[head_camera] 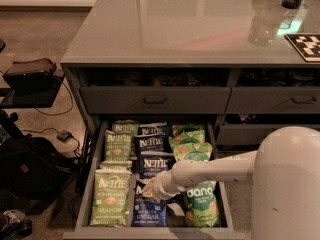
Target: Pick blue chip bag from middle drawer and place on counter
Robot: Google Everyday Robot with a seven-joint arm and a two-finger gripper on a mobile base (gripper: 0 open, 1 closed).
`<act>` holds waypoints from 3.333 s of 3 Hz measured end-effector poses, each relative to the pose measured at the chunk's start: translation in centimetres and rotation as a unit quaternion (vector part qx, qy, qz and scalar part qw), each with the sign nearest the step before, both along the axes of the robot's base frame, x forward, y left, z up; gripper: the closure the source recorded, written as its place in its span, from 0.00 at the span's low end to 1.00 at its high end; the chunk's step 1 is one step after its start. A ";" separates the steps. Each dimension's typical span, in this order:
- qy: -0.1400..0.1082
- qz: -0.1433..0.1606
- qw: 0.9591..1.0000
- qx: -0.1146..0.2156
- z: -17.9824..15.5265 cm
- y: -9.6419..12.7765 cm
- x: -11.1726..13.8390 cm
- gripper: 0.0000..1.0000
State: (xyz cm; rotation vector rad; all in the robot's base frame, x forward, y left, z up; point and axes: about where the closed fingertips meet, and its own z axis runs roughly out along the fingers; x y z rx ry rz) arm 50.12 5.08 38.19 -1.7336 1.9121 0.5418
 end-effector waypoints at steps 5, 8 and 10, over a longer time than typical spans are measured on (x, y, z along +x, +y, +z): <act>-0.130 -0.011 0.991 0.008 15.7 -3.1 -3.4 1.00; -0.199 -0.081 0.976 0.033 34.0 -6.8 2.4 1.00; -0.230 -0.130 0.964 -0.009 44.2 -6.9 5.4 1.00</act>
Offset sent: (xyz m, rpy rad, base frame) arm 0.0000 -0.0009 0.0022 0.0033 -0.0033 -0.0017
